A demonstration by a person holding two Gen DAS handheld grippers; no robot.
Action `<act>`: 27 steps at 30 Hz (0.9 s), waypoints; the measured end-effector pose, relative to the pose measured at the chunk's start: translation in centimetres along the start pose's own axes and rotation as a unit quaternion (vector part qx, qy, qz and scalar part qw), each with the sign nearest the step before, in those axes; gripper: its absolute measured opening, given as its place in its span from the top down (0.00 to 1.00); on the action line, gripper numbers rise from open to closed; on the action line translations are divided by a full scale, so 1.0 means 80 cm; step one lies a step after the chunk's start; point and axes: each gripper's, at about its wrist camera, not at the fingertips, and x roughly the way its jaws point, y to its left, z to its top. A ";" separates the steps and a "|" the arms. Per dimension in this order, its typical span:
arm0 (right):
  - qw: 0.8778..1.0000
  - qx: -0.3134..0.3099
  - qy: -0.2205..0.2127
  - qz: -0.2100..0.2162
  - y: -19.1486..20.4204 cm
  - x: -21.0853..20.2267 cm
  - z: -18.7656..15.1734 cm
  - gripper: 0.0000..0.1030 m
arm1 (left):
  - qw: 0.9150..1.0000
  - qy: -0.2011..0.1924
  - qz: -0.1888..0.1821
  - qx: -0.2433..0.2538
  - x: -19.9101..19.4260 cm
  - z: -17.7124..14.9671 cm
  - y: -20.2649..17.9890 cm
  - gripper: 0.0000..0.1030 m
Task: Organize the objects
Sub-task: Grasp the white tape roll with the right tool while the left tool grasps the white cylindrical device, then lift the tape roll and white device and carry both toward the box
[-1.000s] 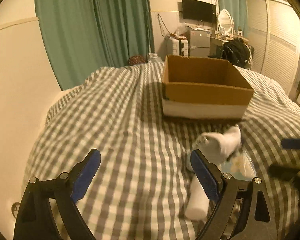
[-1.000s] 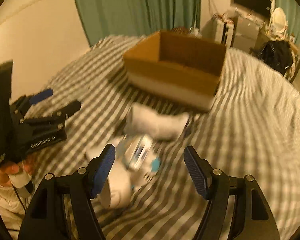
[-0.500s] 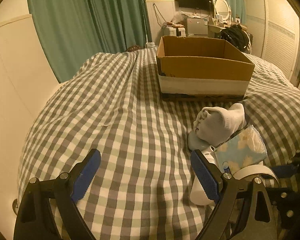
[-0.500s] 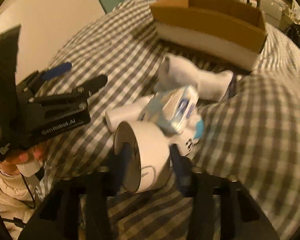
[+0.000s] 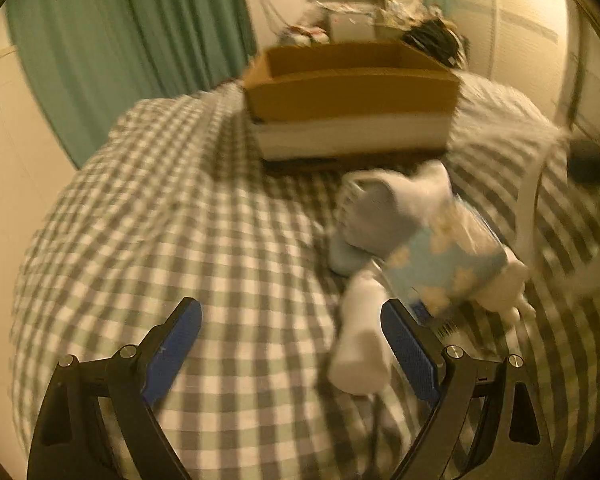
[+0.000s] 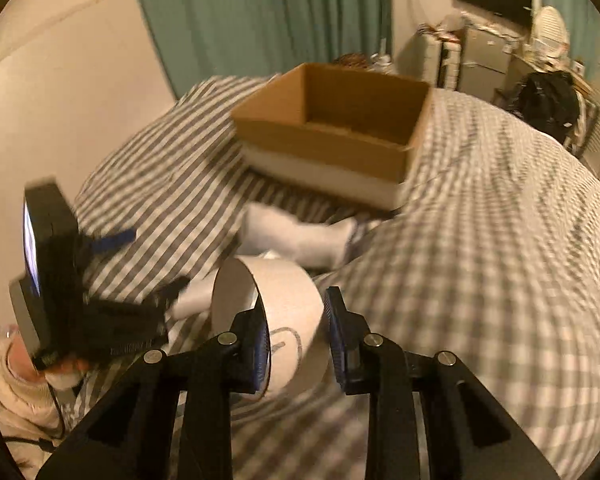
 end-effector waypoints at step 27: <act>0.999 0.019 -0.024 -0.028 -0.027 -0.017 -0.003 0.76 | 0.997 0.012 -0.080 0.001 -0.022 0.015 0.010 0.69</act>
